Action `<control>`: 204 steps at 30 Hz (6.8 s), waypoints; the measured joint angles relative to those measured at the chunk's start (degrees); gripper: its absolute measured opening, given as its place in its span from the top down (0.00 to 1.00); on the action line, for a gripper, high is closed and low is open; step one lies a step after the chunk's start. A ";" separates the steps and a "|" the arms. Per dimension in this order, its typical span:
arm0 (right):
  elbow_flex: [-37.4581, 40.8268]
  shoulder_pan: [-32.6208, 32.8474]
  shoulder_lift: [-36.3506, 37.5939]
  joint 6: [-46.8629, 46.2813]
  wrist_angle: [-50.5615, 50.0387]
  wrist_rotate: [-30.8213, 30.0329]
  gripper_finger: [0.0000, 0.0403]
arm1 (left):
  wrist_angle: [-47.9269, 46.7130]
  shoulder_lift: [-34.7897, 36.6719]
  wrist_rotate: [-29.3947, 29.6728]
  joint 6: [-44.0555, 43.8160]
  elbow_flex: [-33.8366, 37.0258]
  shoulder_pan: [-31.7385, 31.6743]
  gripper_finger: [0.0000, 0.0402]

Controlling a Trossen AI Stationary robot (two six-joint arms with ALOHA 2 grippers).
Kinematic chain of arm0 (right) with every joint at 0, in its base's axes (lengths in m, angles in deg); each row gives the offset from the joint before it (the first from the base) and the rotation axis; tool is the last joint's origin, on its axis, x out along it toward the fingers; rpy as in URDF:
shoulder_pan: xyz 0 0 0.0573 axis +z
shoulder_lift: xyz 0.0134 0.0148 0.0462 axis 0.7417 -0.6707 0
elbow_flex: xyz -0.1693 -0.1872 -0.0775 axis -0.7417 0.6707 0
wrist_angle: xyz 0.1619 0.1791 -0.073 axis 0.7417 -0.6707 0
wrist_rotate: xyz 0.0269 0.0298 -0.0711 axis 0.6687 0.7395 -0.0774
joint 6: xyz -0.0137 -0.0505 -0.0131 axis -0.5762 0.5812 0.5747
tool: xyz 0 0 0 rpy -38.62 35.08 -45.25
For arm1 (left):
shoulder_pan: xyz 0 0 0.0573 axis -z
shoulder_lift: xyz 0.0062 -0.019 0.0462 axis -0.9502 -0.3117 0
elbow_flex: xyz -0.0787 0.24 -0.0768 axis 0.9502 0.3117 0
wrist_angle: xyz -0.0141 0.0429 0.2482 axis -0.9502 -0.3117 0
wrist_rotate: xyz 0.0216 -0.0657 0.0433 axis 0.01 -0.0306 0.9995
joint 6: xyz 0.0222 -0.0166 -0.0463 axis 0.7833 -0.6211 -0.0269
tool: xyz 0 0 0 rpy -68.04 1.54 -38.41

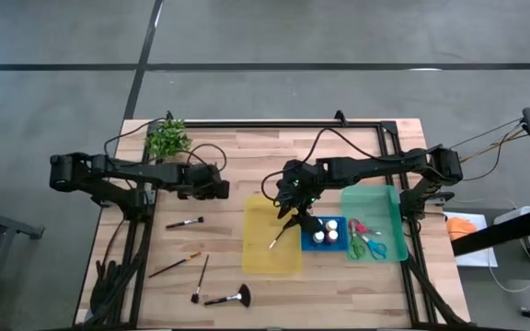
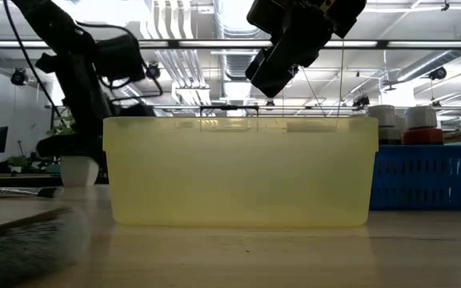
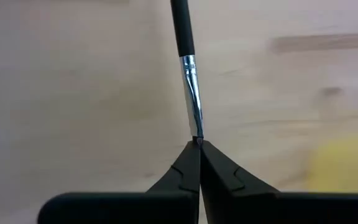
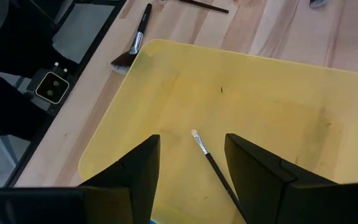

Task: Pick & Place Paint Supplies
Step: Put the silver and black eyeshadow brush into the yellow bin, then put the silver and black foundation brush into the yellow bin, then put the gold and black paint brush into the yellow bin

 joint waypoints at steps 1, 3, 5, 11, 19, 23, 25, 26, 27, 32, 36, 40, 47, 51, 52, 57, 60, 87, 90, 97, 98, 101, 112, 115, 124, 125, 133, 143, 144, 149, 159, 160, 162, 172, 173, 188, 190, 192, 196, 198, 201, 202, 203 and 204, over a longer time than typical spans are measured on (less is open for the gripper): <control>0.00 0.00 0.00 -0.02 0.00 0.01 0.55 | 0.72 0.92 -0.33 1.12 -0.19 -0.01 0.99; 0.00 0.00 0.00 -0.02 -0.05 0.04 0.55 | 2.62 3.08 -1.78 2.98 -0.33 0.23 0.99; 0.00 0.00 0.00 -0.36 -0.26 0.09 0.55 | 4.37 5.67 -3.85 4.46 -0.60 0.77 0.99; 0.00 0.00 0.00 -0.83 -1.95 0.09 0.55 | 8.83 12.99 -8.22 6.69 -0.80 6.34 0.99; 0.02 -0.24 1.42 0.80 -6.44 -2.61 0.55 | 23.55 12.91 -7.57 0.75 -0.91 18.53 0.99; 0.16 -0.22 3.84 2.40 -10.91 -3.99 0.55 | 28.57 9.05 -3.47 -3.97 -0.93 24.08 0.99; 0.36 -0.23 5.22 2.92 -12.01 -4.42 0.55 | 31.16 6.57 -2.29 -6.02 -0.91 26.36 0.99; 0.60 -0.24 6.05 3.31 -12.66 -4.56 0.55 | 33.43 5.03 -1.69 -6.83 -0.91 27.28 0.99; 0.82 -0.24 6.73 3.54 -13.21 -4.65 0.55 | 34.61 3.59 -1.10 -7.71 -1.13 27.97 0.99; 2.43 -0.22 11.52 3.70 -13.56 -6.11 0.55 | 34.23 -5.09 -0.82 -7.21 -7.51 28.91 0.99; 3.93 -0.26 15.76 3.70 -13.60 -6.23 0.55 | 32.84 -11.85 -1.56 -5.27 -12.76 28.61 0.99; 5.82 -0.24 19.86 3.64 -13.37 -6.51 0.55 | 32.03 -16.20 -1.68 -5.15 -16.20 28.22 0.98; 8.92 -0.24 25.58 3.46 -13.27 -7.58 0.55 | 29.29 -17.74 1.13 -6.64 -18.31 28.01 0.77; 10.49 -0.26 27.66 2.95 -13.21 -8.28 0.55 | 29.69 -17.24 2.04 -6.01 -18.46 27.95 0.69; 10.95 -0.26 28.13 2.65 -13.18 -8.87 0.55 | 30.15 -17.12 2.10 -5.05 -18.91 27.90 0.68; 12.53 -0.23 29.30 1.47 -11.44 -9.09 0.55 | 29.87 -14.45 1.95 7.94 -22.49 27.90 0.67; 12.85 -0.22 29.49 0.18 -9.33 -9.09 0.55 | 24.83 -12.13 1.88 17.34 -26.73 27.90 0.67; 12.98 1.44 29.59 -13.13 9.84 -9.01 0.55 | -39.71 -4.05 -2.91 43.14 -18.45 27.14 0.67; 12.98 1.55 29.59 -13.88 9.86 -8.98 0.55 | -35.14 -2.91 -3.52 43.33 -12.98 26.83 0.67; 12.98 1.55 29.59 -15.21 10.08 -9.07 0.55 | -27.90 0.79 -3.69 43.55 -5.73 24.82 0.67; 12.98 1.55 29.59 -15.19 10.18 -9.21 0.55 | -26.36 1.44 -3.82 43.55 -4.61 24.48 0.67; 12.98 1.54 29.59 -15.12 10.74 -10.39 0.55 | -21.83 2.73 -4.70 43.75 -1.72 23.47 0.67; 12.98 1.55 29.59 -15.95 11.05 -11.24 0.55 | -19.94 2.90 -2.57 46.15 0.76 20.71 0.67; 12.98 1.53 29.58 -15.91 11.04 -12.12 0.55 | -19.49 2.90 -2.60 46.52 1.07 20.71 0.67; 12.98 1.53 29.57 -15.91 10.96 -12.54 0.55 | -18.41 3.09 -4.84 43.24 3.60 20.56 0.73; 12.98 1.53 29.57 -15.94 10.88 -12.55 0.55 | -18.27 3.09 -4.74 43.16 3.66 20.56 0.75; 13.33 1.55 29.53 -15.93 10.83 -12.55 0.55 | -13.59 3.05 -6.24 37.89 3.72 20.49 0.92; 13.70 1.55 29.53 -15.64 10.82 -12.50 0.55 | 2.14 2.81 -7.15 35.71 -5.39 20.45 0.93; 13.70 1.55 29.53 -15.62 10.82 -12.48 0.55 | 3.50 2.81 -6.83 35.41 -7.05 20.45 0.93; 13.70 1.55 29.53 -14.76 10.78 -12.09 0.55 | 11.00 2.33 -3.02 32.25 -14.52 20.34 0.93; 13.73 1.79 29.53 -14.06 10.78 -11.60 0.55 | 20.04 -9.03 -0.66 29.50 -21.45 19.77 0.93; 13.73 1.91 29.53 -14.13 10.75 -11.58 0.55 | 20.36 -10.72 -0.67 28.92 -21.68 19.77 0.93; 13.73 2.49 29.53 -14.16 10.75 -11.45 0.55 | 22.05 -14.00 -0.95 27.01 -21.93 19.77 0.91; 13.73 4.79 29.53 -14.56 10.34 -11.35 0.55 | 22.91 -23.22 -1.55 22.28 -27.05 19.81 0.74; 13.73 4.83 29.53 -14.75 10.34 -11.36 0.55 | 22.91 -23.22 -1.55 22.42 -27.32 19.81 0.73; 13.73 4.83 29.55 -15.41 9.90 -11.39 0.55 | 8.53 -14.24 -15.28 32.83 -28.18 23.08 0.72; 13.73 4.81 29.55 -15.45 9.92 -11.41 0.55 | 2.92 -12.27 -15.35 32.85 -28.18 24.60 0.72; 13.73 4.81 29.55 -15.45 9.92 -11.43 0.55 | -2.17 -10.71 -15.56 31.45 -28.18 26.38 0.72; 13.73 4.81 29.55 -15.45 9.94 -11.48 0.55 | -10.18 -8.60 -15.69 28.04 -28.18 30.03 0.72; 13.73 4.81 29.57 -15.45 9.99 -11.69 0.55 | -12.77 -8.40 -15.56 27.49 -28.18 32.23 0.72; 13.73 4.81 29.57 -15.66 9.99 -11.89 0.55 | -17.71 -8.40 -15.55 26.33 -28.14 35.56 0.72; 13.73 4.81 29.57 -15.67 9.98 -11.89 0.55 | -19.31 -8.42 -15.46 26.17 -27.99 36.75 0.72; 13.73 4.81 29.57 -15.68 9.99 -11.89 0.55 | -20.64 -8.42 -15.07 25.72 -27.53 37.91 0.72; 13.73 4.81 29.57 -15.67 9.99 -11.89 0.55 | -21.70 -8.42 -14.54 25.05 -26.84 39.00 0.72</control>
